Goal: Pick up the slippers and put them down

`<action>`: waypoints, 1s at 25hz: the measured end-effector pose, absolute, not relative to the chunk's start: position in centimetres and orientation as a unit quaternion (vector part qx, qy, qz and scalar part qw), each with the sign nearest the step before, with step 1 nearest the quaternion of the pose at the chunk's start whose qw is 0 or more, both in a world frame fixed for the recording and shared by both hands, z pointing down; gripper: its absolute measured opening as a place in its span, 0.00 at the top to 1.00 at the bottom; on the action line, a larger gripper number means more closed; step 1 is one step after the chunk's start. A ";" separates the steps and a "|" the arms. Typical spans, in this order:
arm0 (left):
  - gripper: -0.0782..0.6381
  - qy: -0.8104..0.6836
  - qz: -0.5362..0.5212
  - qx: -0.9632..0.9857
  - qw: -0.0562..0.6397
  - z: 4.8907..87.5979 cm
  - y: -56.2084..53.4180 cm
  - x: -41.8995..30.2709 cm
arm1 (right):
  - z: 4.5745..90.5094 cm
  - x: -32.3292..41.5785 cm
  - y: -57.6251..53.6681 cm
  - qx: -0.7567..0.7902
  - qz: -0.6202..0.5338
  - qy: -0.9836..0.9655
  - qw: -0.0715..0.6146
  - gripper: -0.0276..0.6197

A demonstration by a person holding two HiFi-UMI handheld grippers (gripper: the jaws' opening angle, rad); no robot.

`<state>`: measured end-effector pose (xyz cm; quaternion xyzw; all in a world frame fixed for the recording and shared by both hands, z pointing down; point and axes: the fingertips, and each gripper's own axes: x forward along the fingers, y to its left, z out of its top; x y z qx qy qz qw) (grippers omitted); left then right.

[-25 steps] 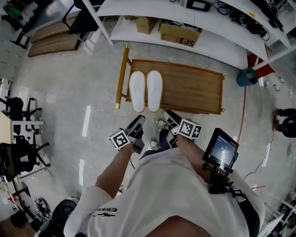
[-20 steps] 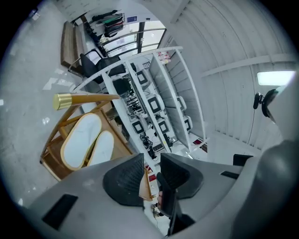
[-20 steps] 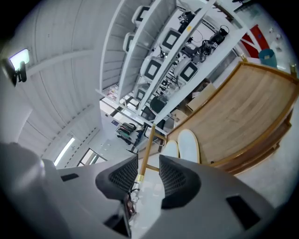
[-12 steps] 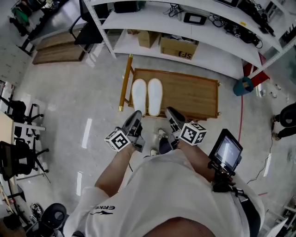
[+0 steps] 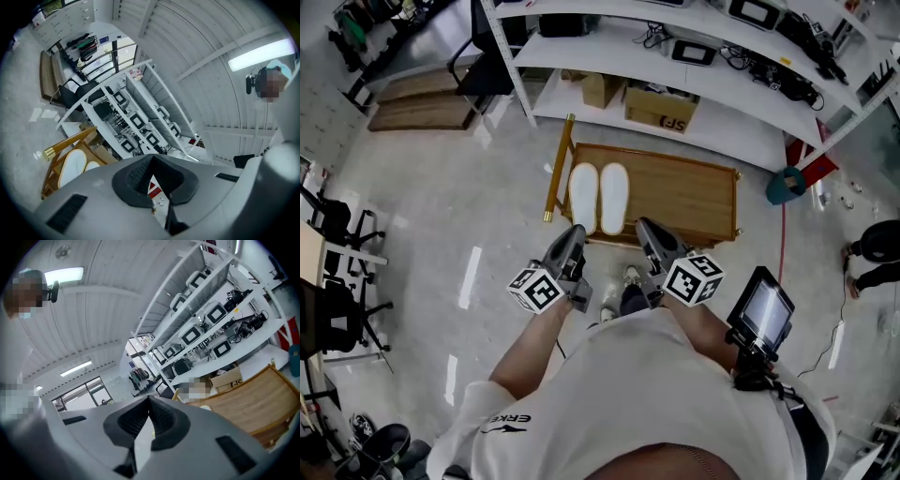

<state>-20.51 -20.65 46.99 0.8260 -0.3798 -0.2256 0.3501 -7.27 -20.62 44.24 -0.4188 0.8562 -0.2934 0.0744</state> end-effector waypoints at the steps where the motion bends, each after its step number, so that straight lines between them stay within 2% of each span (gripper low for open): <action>1: 0.89 -0.380 -0.226 0.827 0.347 46.8 -20.3 -20.4 | 43.9 -7.3 -20.2 -0.419 -0.287 0.859 0.071 0.95; 9: 0.89 -0.407 -0.207 0.832 0.316 45.0 -18.5 -19.0 | 42.0 -6.3 -17.8 -0.417 -0.238 0.876 0.055 0.95; 25: 0.89 -0.400 -0.191 0.852 0.279 42.1 -16.7 -12.8 | 40.4 -1.4 -16.2 -0.426 -0.232 0.872 0.064 0.95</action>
